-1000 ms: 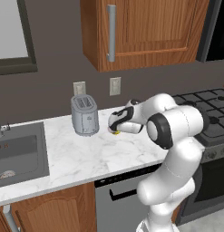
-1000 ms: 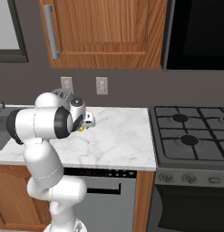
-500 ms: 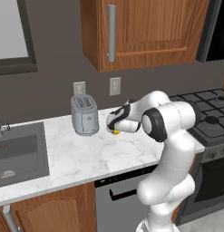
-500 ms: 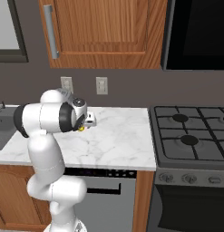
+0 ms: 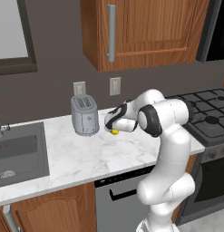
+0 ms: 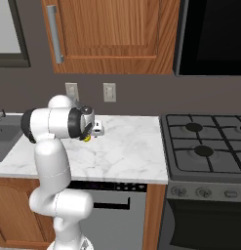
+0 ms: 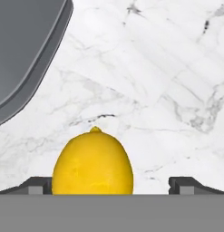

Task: Place the beer on the top shelf of the fridge to keep it out of children's reach, and place the broccoli and lemon on lower shelves for easy access.

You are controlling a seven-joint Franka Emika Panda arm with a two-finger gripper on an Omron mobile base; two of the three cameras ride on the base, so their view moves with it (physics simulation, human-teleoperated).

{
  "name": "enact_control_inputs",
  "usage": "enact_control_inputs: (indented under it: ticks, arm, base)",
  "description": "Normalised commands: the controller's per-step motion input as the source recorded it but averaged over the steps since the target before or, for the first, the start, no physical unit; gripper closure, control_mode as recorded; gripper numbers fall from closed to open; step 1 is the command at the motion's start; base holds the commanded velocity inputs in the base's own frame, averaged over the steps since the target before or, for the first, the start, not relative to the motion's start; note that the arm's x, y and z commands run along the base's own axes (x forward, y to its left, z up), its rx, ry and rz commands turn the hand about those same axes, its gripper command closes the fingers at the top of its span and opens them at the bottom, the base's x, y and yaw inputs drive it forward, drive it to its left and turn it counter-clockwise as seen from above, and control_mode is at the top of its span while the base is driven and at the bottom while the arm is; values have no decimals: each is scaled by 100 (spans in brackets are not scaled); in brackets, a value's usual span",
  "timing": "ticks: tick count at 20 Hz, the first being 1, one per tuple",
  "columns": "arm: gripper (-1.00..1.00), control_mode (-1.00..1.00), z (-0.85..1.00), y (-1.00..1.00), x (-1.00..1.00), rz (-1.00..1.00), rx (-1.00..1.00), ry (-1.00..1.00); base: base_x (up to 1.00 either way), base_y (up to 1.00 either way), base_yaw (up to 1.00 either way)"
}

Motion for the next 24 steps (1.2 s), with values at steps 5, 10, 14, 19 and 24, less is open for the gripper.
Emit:
enact_control_inputs:
  ticks: [5, 10, 14, 19, 24]
  arm:
    - [-100, -100, -12, 10, 7, 0, 0, 1]
    - [-100, -100, -11, 6, 0, 0, 0, 2]
    - [-100, -100, -17, 1, 0, 0, 0, 4]
    - [-100, -100, -17, 0, 0, 0, 0, 4]
    - [100, -100, -13, 0, 0, 0, 0, 2]
  base:
    - [0, 0, 0]
    - [0, 0, 0]
    - [0, 0, 0]
    - [0, 0, 0]
    - [0, 0, 0]
